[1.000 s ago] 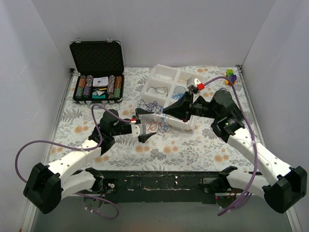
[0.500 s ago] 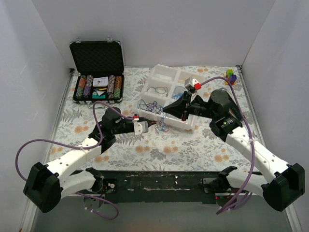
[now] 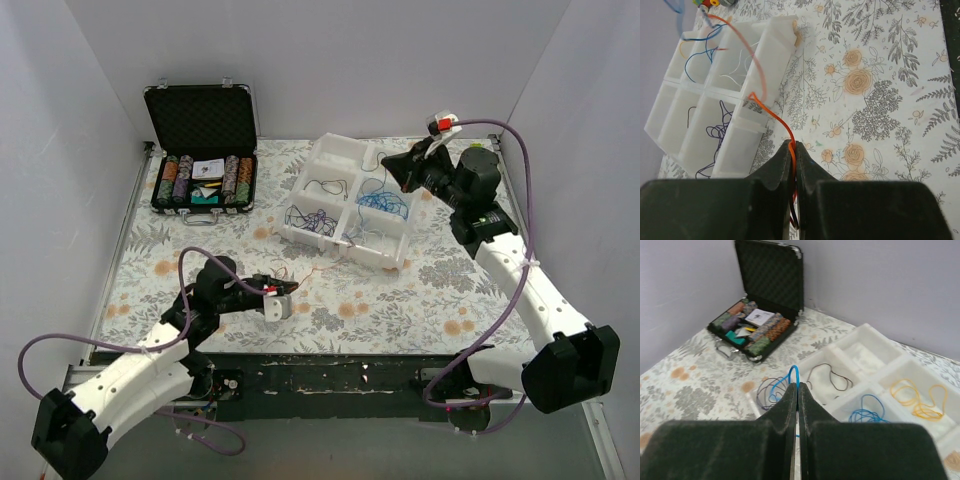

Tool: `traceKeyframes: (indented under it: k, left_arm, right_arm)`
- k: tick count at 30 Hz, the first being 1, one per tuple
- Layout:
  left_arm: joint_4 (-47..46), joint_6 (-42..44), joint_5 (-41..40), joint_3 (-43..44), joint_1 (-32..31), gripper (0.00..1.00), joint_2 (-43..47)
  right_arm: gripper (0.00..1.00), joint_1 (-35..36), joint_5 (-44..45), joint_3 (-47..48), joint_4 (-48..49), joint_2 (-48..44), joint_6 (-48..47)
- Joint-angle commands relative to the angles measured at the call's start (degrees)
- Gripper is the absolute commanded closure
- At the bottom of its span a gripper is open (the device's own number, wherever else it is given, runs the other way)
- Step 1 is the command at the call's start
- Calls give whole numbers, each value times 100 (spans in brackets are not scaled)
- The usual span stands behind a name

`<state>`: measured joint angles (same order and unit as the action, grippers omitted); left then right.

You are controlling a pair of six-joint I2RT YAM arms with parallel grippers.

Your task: Untangle the cables

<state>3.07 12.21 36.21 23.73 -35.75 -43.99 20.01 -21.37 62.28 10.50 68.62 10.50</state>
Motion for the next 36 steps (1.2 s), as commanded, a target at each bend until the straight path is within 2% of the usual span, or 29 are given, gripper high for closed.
traceKeyframes:
  k: [1, 5, 8, 15, 31, 36]
  left_arm:
    - [816, 563, -17, -70, -11, 100, 618]
    - [1327, 748, 9, -8, -11, 100, 900]
    - [1328, 617, 9, 44, -11, 100, 1076]
    - [1258, 283, 71, 439, -11, 100, 963]
    - [1205, -175, 80, 1090, -11, 100, 795]
    - [1205, -175, 45, 1204, -11, 100, 786]
  right_arm:
    - [99, -199, 738, 241, 180, 239, -39]
    - [99, -322, 1099, 381, 233, 415, -127]
    - [99, -322, 933, 460, 364, 617, -84]
    - [99, -322, 1187, 548, 611, 925, -180]
    - [99, -164, 2031, -145, 1884, 1619, -479]
    - [99, -24, 2275, -233, 1999, 1944, -584]
